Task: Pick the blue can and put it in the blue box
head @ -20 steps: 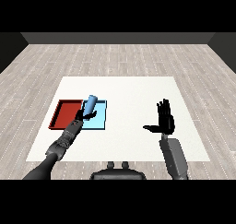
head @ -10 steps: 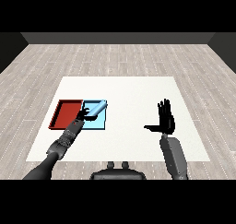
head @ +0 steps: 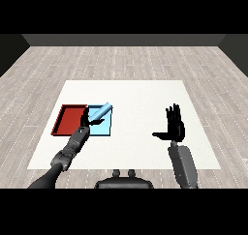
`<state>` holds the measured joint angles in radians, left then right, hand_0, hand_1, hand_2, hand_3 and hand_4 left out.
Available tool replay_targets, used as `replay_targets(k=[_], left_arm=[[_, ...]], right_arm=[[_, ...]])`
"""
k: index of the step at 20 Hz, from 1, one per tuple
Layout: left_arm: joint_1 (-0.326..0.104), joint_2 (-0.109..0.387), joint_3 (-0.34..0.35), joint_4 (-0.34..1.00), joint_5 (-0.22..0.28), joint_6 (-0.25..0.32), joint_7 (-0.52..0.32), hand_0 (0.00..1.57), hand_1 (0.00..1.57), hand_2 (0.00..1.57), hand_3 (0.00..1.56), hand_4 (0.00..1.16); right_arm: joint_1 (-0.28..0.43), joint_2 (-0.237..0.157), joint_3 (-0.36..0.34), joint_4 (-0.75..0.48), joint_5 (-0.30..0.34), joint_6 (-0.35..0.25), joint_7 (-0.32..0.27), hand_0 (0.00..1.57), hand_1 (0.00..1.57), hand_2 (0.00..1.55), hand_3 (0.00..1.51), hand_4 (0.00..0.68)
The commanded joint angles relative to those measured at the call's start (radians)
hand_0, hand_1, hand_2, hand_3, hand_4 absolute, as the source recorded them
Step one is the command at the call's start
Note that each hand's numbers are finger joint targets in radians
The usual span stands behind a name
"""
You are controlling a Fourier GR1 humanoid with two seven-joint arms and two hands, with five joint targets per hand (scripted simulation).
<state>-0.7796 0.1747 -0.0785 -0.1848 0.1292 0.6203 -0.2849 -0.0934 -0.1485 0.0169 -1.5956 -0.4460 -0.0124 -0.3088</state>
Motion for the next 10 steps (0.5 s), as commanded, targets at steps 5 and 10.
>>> replay_targets(k=[5, 10], left_arm=[[0.091, 0.016, 0.048, -0.339, 0.068, -0.149, -0.370, 0.00, 0.00, 0.00, 0.00, 0.00], [0.283, -0.043, 0.006, -0.589, 0.106, -0.278, -0.491, 0.00, 0.00, 0.00, 0.00, 0.00]], right_arm=[[0.032, -0.003, 0.004, -0.050, -0.014, 0.001, 0.033, 0.00, 0.00, 0.00, 0.00, 0.000], [0.000, -0.030, 0.008, -0.004, 0.038, -0.004, 0.032, 0.00, 0.00, 0.00, 0.00, 0.000]])
